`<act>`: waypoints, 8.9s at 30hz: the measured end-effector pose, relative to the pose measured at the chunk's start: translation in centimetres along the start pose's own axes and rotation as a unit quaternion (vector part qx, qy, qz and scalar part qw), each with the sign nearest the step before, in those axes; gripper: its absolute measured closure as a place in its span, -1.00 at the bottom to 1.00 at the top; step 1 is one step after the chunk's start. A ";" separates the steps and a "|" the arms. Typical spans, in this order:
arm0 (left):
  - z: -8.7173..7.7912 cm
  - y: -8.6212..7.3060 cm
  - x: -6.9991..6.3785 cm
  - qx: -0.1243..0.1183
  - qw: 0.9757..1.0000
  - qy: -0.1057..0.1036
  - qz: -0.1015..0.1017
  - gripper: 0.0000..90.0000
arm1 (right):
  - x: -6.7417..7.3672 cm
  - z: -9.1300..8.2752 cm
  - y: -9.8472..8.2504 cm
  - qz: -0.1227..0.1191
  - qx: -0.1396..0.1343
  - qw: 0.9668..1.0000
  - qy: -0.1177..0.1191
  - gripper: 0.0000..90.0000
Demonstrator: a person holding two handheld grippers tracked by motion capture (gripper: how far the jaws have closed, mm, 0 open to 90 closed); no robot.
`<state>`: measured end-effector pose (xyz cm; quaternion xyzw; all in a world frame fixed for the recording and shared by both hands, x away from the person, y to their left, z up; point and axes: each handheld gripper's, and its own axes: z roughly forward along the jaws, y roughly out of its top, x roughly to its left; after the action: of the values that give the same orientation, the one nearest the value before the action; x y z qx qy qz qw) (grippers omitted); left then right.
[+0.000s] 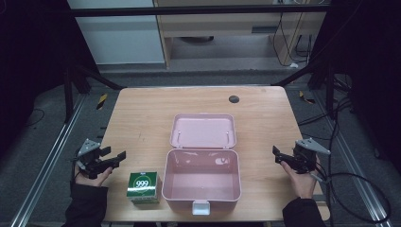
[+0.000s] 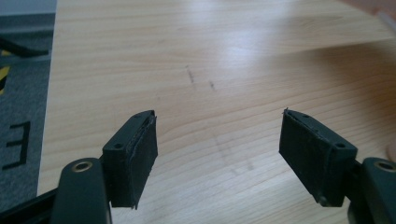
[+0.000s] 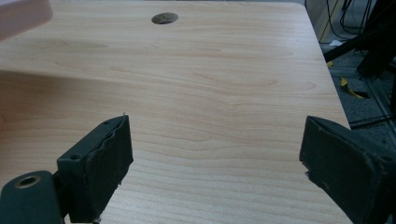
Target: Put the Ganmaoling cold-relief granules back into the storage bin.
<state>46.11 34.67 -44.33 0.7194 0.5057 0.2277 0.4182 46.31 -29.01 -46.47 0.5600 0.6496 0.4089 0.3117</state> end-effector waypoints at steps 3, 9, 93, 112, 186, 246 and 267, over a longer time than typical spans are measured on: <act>-0.2 0.5 -0.6 -0.006 1.000 -0.011 0.011 -0.39 | 0.3 -0.3 0.2 -0.019 -0.004 1.000 -0.007 -0.78; -0.1 1.0 -1.4 -0.008 0.999 -0.028 0.023 -0.38 | 0.6 -0.5 0.7 -0.038 -0.008 0.999 -0.005 -0.78; -0.8 4.7 -9.3 0.265 0.841 -0.255 0.396 -0.87 | 1.2 0.2 0.5 -0.099 0.051 0.994 0.023 -0.90; 0.9 3.1 -10.2 0.286 0.820 -0.262 0.421 -0.88 | 1.3 0.5 0.3 -0.110 0.062 0.992 0.022 -0.91; -3.7 11.0 -11.5 0.258 0.837 -0.263 0.406 -0.69 | 1.2 0.7 -0.1 -0.108 0.071 0.991 0.029 -0.91; -1.9 15.8 -20.3 0.236 0.805 -0.296 0.457 -0.69 | 1.1 0.7 -0.2 -0.111 0.072 0.991 0.029 -0.91; 1.4 14.2 -21.9 0.252 0.792 -0.307 0.463 -0.69 | 1.1 0.8 -0.3 -0.111 0.076 0.990 0.030 -0.91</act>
<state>46.33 12.09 -31.18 0.9794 -0.0032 0.0255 0.2001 46.67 -27.78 -47.05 0.4937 0.7464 0.3375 0.2918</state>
